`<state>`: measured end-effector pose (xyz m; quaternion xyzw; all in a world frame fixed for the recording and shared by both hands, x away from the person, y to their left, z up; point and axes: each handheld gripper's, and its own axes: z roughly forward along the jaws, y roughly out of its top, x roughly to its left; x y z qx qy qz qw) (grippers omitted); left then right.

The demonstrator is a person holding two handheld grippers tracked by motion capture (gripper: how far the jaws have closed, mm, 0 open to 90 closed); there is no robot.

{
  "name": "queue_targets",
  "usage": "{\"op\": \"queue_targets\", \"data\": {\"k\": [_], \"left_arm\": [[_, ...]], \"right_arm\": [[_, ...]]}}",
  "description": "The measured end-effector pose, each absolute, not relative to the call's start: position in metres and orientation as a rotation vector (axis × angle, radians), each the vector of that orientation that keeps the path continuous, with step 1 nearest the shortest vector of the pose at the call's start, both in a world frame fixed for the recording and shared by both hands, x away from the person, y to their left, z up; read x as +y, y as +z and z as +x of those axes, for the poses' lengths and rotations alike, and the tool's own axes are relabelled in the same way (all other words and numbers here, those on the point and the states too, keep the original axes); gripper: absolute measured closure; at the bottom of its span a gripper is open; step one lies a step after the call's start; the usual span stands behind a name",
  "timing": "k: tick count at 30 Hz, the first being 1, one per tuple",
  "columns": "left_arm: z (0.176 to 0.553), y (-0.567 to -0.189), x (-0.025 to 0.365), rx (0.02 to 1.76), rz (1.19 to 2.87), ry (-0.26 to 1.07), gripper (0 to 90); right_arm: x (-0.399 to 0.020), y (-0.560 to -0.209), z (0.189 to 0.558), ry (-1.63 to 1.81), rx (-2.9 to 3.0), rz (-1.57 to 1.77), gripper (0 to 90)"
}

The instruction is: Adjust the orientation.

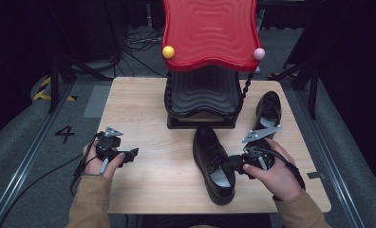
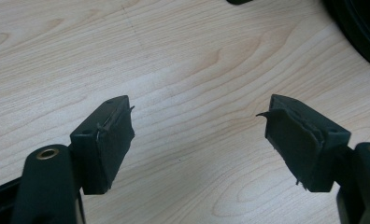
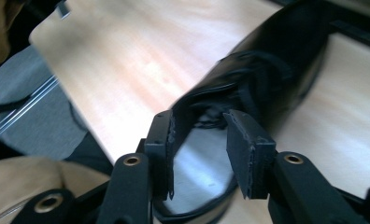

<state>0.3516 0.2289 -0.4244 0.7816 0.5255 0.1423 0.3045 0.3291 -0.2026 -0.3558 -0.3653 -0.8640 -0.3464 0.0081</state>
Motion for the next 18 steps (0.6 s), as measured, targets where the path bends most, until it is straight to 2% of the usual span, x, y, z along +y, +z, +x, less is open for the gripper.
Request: {"op": "queue_targets", "data": {"k": [7, 18], "left_arm": [[0.355, -0.423, 0.227, 1.392, 2.069, 0.375, 23.9], [0.353, -0.425, 0.23, 1.397, 2.076, 0.379, 23.9]], "right_arm": [[-0.23, -0.35, 0.363, -1.142, -2.716, -1.281, 59.4], [-0.268, -0.351, 0.421, -1.029, -2.702, -1.523, 56.7]]}}
